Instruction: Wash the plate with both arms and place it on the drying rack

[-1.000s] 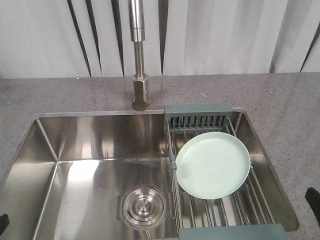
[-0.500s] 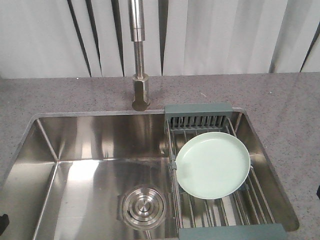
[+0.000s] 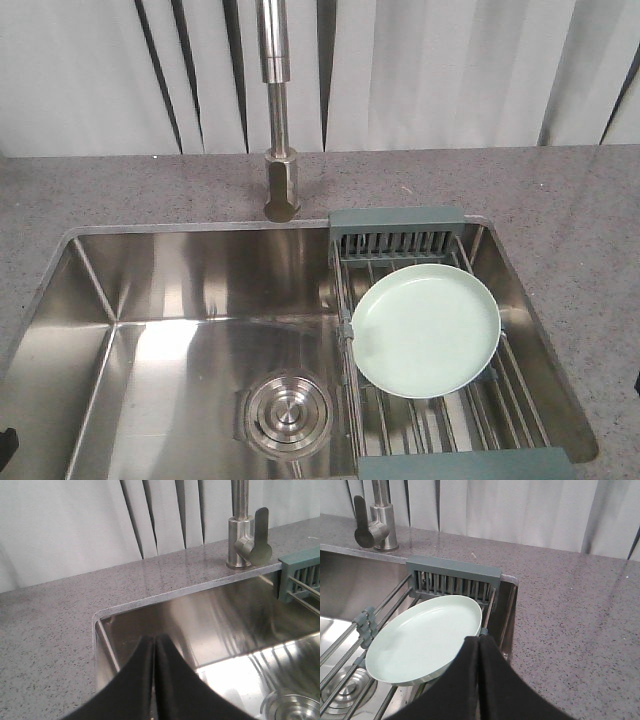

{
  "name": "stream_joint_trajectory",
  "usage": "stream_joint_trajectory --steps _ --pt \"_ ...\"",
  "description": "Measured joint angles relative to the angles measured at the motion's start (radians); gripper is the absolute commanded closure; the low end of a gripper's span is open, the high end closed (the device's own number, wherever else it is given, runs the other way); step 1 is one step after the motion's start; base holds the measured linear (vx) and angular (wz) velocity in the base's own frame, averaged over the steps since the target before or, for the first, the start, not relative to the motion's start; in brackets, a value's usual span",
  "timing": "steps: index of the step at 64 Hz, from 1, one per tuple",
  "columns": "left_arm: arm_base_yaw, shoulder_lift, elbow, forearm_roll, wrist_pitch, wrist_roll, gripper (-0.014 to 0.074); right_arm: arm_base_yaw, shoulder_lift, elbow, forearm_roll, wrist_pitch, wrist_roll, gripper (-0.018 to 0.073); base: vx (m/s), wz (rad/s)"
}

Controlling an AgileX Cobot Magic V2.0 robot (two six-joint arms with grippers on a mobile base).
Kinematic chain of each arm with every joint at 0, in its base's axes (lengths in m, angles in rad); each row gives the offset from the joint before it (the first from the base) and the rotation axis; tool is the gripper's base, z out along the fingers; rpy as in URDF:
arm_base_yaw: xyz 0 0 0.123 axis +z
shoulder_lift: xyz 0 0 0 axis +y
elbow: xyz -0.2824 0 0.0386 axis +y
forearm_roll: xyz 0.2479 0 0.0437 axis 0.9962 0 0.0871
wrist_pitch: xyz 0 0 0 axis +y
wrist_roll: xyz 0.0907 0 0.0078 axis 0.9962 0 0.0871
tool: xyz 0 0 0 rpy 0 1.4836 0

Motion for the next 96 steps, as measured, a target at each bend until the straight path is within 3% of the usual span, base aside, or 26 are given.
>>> stream_joint_trajectory --steps 19,35,53,78,96 --pt "0.0 -0.016 0.005 0.0 0.003 0.0 0.0602 0.0 0.0 0.0 0.0 0.0 0.0 0.0569 0.0 0.0" --pt "0.001 -0.201 0.102 0.0 0.044 0.0 0.0602 0.0 0.0 0.0 0.0 0.0 0.0 0.0569 0.0 0.0" --pt "0.081 -0.418 0.2 0.0 0.07 -0.057 0.0602 0.0 0.0 0.0 0.0 0.001 0.0 0.0569 0.0 0.0" --pt "0.12 -0.56 0.2 0.0 0.205 -0.066 0.0602 0.0 0.0 0.0 0.0 0.001 0.0 0.0569 0.0 0.0" --pt "0.12 -0.56 0.2 0.0 0.22 -0.178 0.0602 0.0 0.0 0.0 0.0 0.001 -0.001 0.0569 0.0 0.0"
